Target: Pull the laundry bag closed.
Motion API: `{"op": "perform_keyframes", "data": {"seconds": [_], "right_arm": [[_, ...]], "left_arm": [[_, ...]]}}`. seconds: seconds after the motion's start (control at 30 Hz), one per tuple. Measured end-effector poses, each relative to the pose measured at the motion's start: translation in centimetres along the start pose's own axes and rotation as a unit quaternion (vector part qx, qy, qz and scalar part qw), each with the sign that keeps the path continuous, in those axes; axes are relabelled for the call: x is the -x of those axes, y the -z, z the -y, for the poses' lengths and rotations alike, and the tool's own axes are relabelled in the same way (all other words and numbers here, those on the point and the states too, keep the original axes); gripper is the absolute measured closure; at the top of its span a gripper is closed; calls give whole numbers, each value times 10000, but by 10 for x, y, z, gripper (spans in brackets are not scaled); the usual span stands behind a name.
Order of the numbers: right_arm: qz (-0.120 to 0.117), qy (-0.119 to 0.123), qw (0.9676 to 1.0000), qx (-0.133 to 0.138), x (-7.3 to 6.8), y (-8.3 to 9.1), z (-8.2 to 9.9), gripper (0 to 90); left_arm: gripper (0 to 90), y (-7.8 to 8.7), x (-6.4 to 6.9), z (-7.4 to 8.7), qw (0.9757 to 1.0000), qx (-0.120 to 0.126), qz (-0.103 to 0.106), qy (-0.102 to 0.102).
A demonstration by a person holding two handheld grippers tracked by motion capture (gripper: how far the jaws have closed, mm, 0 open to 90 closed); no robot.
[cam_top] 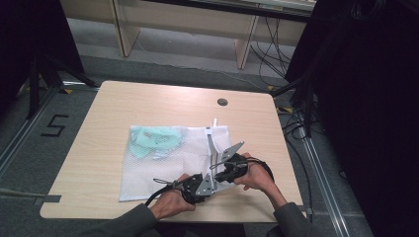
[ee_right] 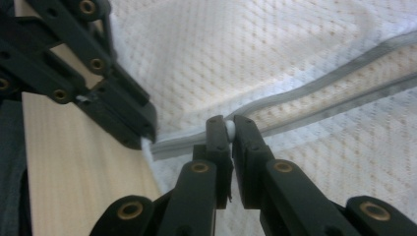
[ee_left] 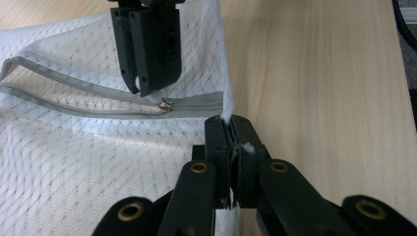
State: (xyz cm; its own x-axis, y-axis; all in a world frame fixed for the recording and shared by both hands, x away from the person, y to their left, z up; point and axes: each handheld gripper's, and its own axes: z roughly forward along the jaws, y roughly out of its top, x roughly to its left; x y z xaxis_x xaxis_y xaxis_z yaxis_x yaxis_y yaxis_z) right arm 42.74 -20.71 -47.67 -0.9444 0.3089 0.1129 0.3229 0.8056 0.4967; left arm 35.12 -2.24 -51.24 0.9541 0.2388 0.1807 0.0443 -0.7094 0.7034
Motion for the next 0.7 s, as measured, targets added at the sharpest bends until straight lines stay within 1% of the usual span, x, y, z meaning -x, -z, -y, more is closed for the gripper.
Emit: {"op": "perform_keyframes", "data": {"seconds": [0.03,0.07,0.1,0.17,0.2,0.23,0.27,0.37,0.43,0.47,0.6,0.7], "right_arm": [[-27,-76,10000,-20,0,0,0,869],[-88,1,10000,-11,3,0,0,869],[35,-37,10000,49,2,-1,0,869],[24,-30,10000,42,4,0,0,868],[65,-7,9999,81,5,-1,0,869],[67,-61,9999,46,6,0,0,869],[92,-101,9999,83,6,0,1,869],[131,-42,9999,95,9,0,0,869],[180,-125,9997,83,9,0,0,869],[194,-75,9997,85,11,0,0,869],[212,-127,9996,112,13,1,-2,868],[270,-82,9995,135,17,1,-3,869]], "left_arm": [[870,-1,1,0,10000,57,-21,71],[870,-1,1,0,9999,67,-32,85],[870,-1,1,0,9999,67,-29,88],[870,-1,1,0,9999,73,-23,95],[870,-1,1,0,9999,70,-23,96],[870,-1,1,0,9999,62,-11,92],[870,-1,1,0,9999,67,-26,92],[870,-1,1,0,9999,73,-26,97],[870,-1,1,0,9999,68,-25,90],[870,-1,1,0,9999,70,-18,90],[870,-1,1,0,9999,64,-14,92],[870,-1,1,0,10000,47,3,69]]}}
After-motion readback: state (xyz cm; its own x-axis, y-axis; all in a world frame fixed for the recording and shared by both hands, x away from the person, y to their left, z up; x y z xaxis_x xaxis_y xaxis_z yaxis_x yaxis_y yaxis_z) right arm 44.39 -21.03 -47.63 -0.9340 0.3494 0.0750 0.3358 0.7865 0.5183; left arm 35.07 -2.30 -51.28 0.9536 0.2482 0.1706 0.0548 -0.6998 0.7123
